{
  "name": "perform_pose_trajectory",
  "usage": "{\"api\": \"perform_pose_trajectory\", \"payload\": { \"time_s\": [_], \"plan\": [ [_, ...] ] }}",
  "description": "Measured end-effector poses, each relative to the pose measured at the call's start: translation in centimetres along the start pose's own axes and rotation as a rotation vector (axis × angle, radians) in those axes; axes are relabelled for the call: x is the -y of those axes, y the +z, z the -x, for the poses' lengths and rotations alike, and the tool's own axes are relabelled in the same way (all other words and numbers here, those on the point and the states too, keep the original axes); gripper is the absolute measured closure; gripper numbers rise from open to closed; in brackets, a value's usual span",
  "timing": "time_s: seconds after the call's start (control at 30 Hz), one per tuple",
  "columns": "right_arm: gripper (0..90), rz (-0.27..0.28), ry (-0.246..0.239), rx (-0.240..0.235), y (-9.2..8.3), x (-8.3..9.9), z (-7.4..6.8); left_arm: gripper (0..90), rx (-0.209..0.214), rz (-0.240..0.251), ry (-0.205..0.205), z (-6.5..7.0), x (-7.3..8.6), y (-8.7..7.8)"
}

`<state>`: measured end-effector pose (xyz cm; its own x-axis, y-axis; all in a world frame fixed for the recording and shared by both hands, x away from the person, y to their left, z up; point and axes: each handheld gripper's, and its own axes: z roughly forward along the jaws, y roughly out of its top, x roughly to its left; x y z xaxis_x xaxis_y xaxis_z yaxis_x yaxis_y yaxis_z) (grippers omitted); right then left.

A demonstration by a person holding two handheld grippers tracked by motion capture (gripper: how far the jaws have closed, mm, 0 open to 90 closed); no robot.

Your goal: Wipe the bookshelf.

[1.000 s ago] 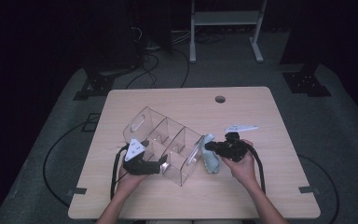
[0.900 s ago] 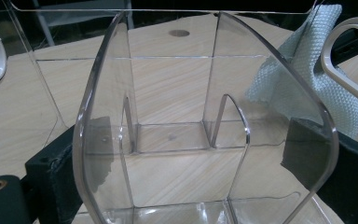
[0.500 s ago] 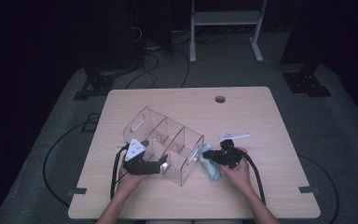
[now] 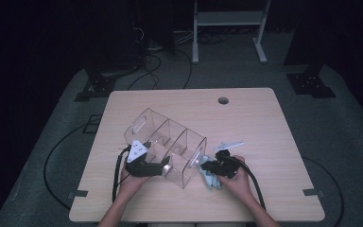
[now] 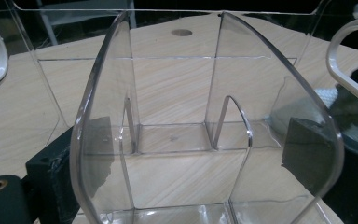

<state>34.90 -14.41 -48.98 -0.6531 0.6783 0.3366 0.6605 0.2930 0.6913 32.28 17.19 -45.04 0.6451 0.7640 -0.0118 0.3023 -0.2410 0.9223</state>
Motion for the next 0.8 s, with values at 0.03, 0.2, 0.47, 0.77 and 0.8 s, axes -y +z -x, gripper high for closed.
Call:
{"api": "perform_pose_trajectory", "payload": {
  "time_s": [0.03, 0.2, 0.47, 0.77, 0.8],
  "plan": [
    [83.2, 0.012, 0.013, 0.009, 0.0, -0.1, 0.4, 4.5, 0.001, 0.001, 0.002, 0.0, 0.0, 0.0],
    [83.1, 0.028, 0.028, 0.024, 0.0, -0.2, 0.8, 4.2, -0.001, 0.002, 0.003, 0.0, -0.1, 0.1],
    [82.9, -0.027, -0.043, -0.125, 0.4, 1.9, -3.7, 4.4, -0.011, -0.002, -0.001, 0.1, -0.1, 0.1],
    [82.8, 0.034, -0.052, -0.097, 0.1, 1.8, -3.7, 4.5, -0.008, -0.002, 0.003, -0.1, -0.1, 0.1],
    [82.8, 0.039, -0.048, -0.094, 0.1, 1.7, -3.7, 4.5, -0.009, -0.001, 0.002, -0.1, -0.1, 0.1]
  ]
}}
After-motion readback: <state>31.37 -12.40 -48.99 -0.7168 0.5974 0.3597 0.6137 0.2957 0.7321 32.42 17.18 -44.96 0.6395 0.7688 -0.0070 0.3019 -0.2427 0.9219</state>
